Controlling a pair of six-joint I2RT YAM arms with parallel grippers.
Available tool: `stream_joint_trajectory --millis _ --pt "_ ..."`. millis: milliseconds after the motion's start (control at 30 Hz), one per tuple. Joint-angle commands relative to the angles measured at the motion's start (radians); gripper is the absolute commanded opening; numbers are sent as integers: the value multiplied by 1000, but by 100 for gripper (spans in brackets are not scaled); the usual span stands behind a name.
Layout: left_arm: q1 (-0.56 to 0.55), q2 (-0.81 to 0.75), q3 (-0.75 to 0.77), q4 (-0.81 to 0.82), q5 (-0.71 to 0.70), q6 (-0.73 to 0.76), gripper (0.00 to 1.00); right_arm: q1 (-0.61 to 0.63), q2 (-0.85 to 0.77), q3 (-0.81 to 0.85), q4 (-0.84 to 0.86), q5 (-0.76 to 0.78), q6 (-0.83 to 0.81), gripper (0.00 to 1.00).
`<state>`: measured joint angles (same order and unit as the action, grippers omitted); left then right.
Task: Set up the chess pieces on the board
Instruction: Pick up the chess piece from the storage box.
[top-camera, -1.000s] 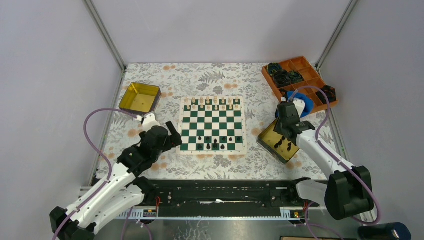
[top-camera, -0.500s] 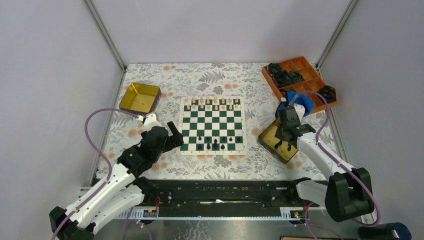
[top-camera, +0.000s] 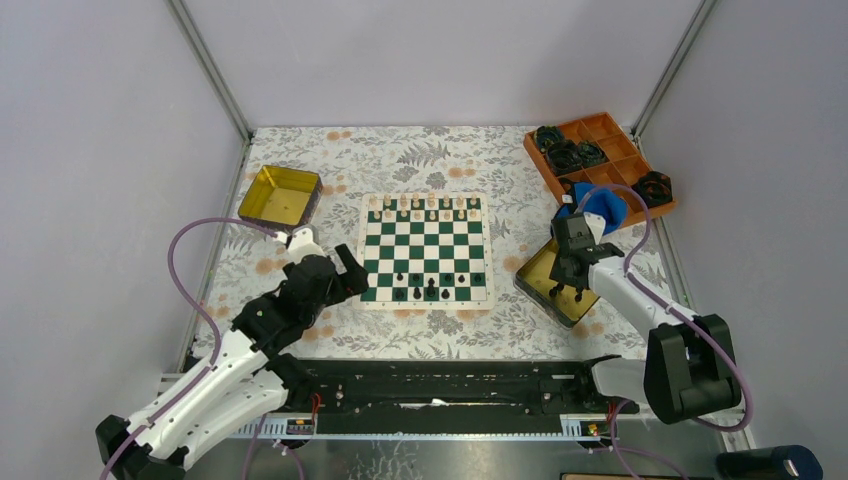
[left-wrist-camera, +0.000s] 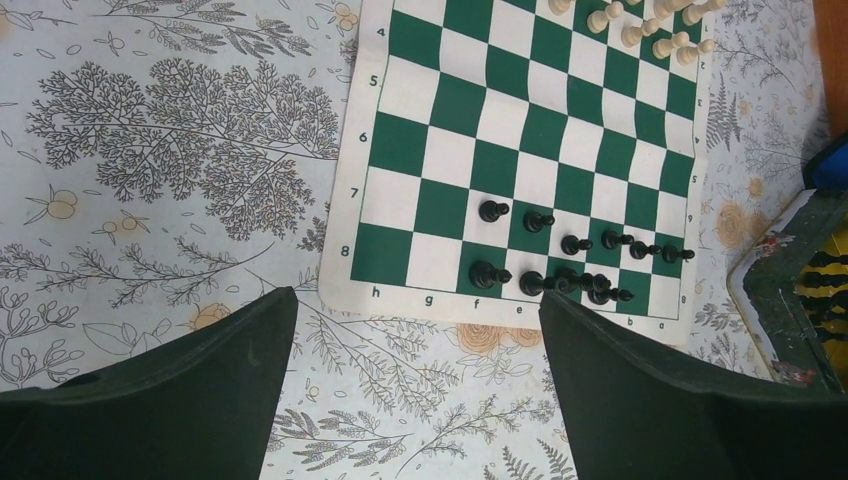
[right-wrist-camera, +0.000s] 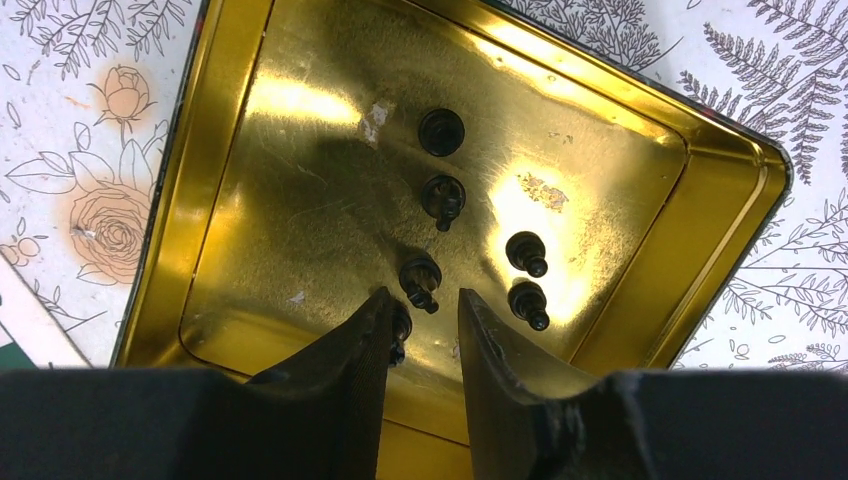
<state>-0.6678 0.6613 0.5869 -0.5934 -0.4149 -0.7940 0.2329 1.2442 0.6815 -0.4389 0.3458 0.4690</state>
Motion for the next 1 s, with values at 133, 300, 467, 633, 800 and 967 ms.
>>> stream_joint_trajectory --millis 133,300,467,633,800,967 --pt "-19 -17 -14 45 -16 -1 99 -15 47 42 9 -10 0 36" --pt "-21 -16 -15 45 -18 -2 99 -21 76 40 28 -14 -6 35" --pt "-22 -16 -15 46 -20 -2 99 -26 93 35 45 -21 -12 29" --pt "-21 -11 -16 46 -22 -2 99 -33 105 33 53 -22 -16 19" --pt "-21 -9 -16 46 -22 -2 99 -34 95 33 51 -16 -16 5" --pt "-21 -10 -17 44 -23 -3 99 -33 54 46 29 -10 -24 0"
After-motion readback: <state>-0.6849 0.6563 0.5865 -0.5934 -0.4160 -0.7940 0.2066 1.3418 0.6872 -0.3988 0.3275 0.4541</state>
